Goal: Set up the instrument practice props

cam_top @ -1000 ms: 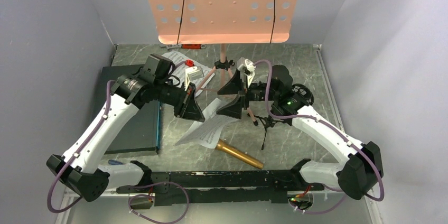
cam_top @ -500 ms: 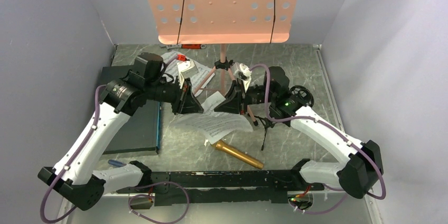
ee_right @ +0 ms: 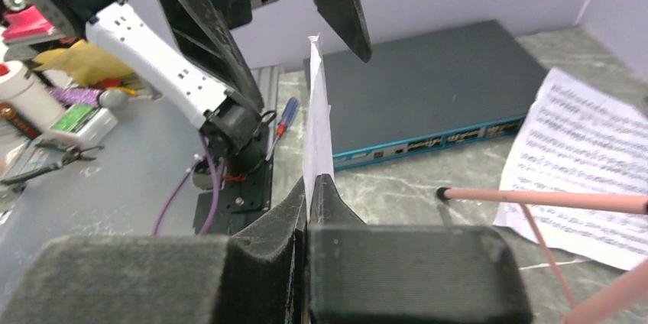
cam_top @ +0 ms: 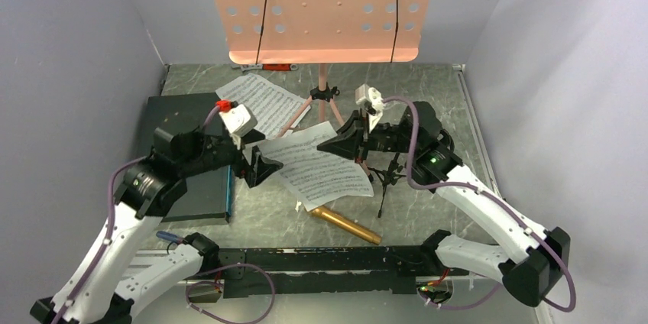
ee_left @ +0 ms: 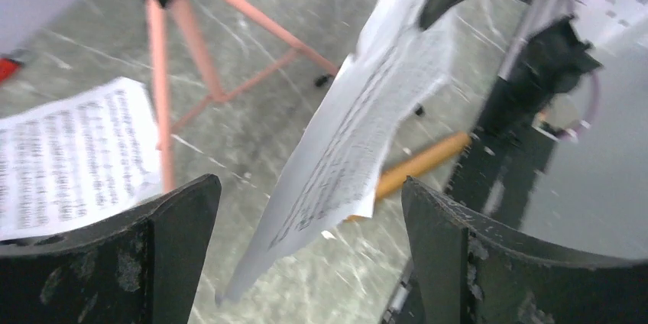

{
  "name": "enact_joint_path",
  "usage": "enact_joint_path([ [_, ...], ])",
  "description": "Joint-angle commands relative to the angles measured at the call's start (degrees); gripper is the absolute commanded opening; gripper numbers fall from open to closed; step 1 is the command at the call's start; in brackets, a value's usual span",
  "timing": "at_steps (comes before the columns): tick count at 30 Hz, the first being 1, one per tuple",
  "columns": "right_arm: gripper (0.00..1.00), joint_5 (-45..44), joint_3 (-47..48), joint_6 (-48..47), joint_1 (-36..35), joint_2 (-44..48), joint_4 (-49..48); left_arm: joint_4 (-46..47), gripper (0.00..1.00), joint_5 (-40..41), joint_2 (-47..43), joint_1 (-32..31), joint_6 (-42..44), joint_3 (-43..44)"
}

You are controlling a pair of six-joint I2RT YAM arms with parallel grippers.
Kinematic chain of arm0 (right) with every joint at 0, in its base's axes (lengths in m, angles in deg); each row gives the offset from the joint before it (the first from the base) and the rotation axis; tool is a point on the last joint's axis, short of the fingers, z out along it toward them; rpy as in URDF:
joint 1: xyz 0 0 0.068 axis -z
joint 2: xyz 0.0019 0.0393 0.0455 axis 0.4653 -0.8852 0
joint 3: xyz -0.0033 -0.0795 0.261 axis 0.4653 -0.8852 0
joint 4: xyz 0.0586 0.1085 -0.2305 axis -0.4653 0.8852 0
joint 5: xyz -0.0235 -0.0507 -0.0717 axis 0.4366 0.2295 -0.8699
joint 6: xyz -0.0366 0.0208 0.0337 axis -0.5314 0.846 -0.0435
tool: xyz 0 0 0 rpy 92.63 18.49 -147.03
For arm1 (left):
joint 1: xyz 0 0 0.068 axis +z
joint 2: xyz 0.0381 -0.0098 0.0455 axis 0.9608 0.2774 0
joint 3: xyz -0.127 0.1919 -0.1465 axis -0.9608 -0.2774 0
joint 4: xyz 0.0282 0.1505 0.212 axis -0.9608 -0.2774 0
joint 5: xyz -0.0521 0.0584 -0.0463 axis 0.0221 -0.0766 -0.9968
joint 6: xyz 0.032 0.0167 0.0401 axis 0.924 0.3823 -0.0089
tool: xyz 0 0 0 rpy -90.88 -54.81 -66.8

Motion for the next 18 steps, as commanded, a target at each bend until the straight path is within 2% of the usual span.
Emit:
enact_joint_path([
  [1, 0.00, -6.35, -0.31, 0.84, -0.17, 4.83, -3.33, 10.29, 0.93, 12.46, -6.19, -0.14, -0.35, -4.97],
  [5, 0.00, -8.22, -0.86, 2.31, -0.19, 6.82, -5.42, 14.76, 0.94, 19.27, -10.58, -0.15, -5.61, -11.01],
  [8, 0.00, -8.42, -0.46, 2.92, -0.18, 7.31, -5.81, 18.58, 0.94, 19.34, -12.15, -0.09, -8.52, -15.38],
  [15, 0.00, -6.54, 0.43, 4.61, -0.17, 7.46, -7.23, 31.28, 0.94, 9.24, -10.04, -0.15, -14.18, -23.58],
  [18, 0.00, -6.22, 0.80, 5.30, -0.17, 7.93, -8.00, 41.64, 0.93, 1.94, -9.10, -0.15, -16.34, -27.10],
])
